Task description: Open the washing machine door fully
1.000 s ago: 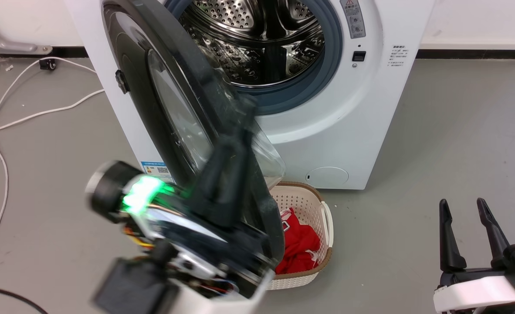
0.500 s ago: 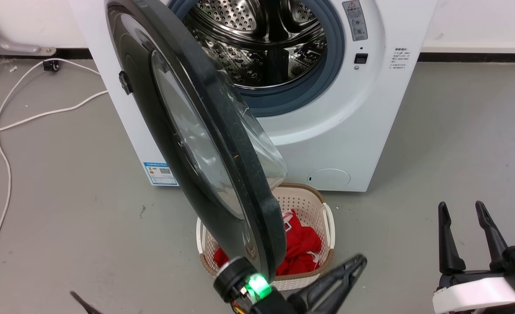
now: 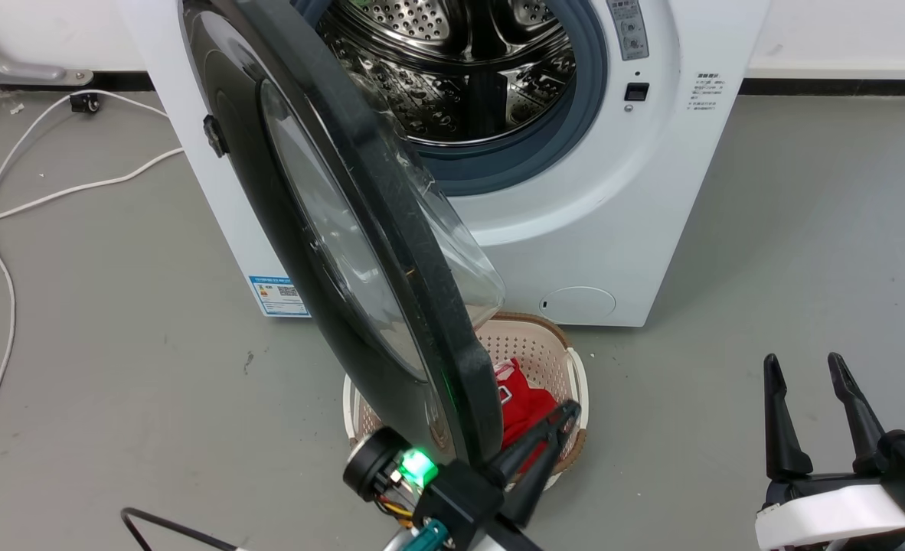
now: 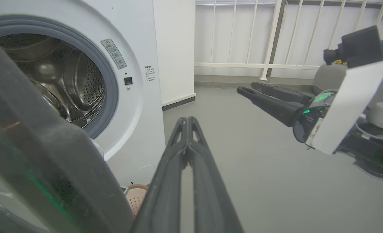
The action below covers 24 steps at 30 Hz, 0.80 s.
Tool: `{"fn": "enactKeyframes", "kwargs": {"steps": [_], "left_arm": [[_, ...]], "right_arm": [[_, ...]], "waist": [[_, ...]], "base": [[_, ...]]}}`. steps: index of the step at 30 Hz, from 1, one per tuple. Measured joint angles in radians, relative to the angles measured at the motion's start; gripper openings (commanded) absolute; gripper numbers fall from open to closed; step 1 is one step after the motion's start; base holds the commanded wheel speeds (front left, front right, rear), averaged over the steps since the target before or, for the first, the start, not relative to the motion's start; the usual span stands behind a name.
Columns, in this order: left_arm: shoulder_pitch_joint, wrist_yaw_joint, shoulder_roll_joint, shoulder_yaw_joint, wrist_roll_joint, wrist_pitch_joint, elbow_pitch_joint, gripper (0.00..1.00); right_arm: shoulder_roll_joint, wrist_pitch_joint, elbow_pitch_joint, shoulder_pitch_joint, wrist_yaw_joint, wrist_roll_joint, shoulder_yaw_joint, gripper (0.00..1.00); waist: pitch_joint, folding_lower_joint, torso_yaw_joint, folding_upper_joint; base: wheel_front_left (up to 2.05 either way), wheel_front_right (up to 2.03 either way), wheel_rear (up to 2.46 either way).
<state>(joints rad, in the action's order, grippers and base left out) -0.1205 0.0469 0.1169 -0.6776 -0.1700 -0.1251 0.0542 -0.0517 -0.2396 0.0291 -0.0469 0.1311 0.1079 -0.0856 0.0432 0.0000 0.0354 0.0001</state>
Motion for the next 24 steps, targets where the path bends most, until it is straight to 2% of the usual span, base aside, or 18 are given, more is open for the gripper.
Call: {"fn": "enactKeyframes", "kwargs": {"steps": [10, 24], "left_arm": [[-0.054, -0.054, -0.025, 0.058, -0.021, -0.032, -0.075, 0.0], [-0.09, -0.062, -0.04, 0.068, -0.065, -0.031, -0.142, 0.0]], "right_arm": [[0.0, 0.002, 0.008, 0.007, 0.0, 0.023, 0.017, 1.0], [0.0, 0.003, 0.019, 0.011, 0.0, 0.041, 0.033, 1.0]], "waist": [[0.012, 0.0, -0.013, 0.0], [0.018, 0.0, -0.017, 0.0]], "base": [[0.0, 0.0, 0.0], [0.0, 0.0, 0.0]]}}
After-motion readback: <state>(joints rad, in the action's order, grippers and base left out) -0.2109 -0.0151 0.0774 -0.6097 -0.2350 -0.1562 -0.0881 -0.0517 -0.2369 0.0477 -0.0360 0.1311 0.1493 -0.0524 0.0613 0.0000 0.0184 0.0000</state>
